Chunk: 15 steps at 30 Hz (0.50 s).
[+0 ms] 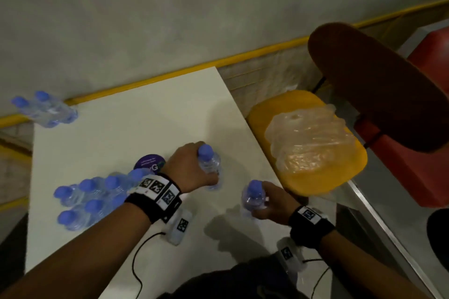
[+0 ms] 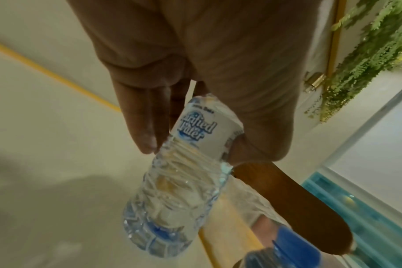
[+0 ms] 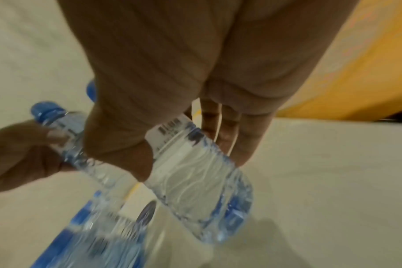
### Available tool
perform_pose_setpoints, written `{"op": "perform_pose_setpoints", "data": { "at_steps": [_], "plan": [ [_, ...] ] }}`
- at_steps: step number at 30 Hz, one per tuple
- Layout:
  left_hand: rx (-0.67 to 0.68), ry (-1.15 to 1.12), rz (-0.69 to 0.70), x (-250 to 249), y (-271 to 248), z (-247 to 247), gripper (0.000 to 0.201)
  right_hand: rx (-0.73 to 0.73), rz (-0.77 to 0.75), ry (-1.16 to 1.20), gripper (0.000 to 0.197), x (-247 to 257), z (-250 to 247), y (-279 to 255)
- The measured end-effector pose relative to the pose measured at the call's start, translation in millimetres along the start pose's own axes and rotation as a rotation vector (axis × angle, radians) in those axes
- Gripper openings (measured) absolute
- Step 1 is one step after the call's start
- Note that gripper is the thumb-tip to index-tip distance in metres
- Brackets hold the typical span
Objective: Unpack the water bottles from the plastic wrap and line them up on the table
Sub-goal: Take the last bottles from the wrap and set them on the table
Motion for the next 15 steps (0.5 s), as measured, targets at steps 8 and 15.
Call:
{"op": "perform_pose_setpoints", "data": {
  "at_steps": [8,15],
  "plan": [
    [-0.084,0.255,-0.121,112.3,-19.4,-33.2,0.054,-0.003,-0.189,-0.167,0.062,97.1,118.5,68.5],
    [-0.043,0.336,-0.089,136.9,-18.3,-22.0,0.059,-0.084,-0.166,-0.250,0.045,128.9,158.7,91.1]
  ]
}}
Point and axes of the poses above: each hand's wrist, its own y-axis towards the middle knuckle, its own z-axis out of the palm, x = y × z, the point moved 7 cm from there along y, towards the middle knuckle, and after that the axes turned 8 degrees about y, right-handed, at the moved point
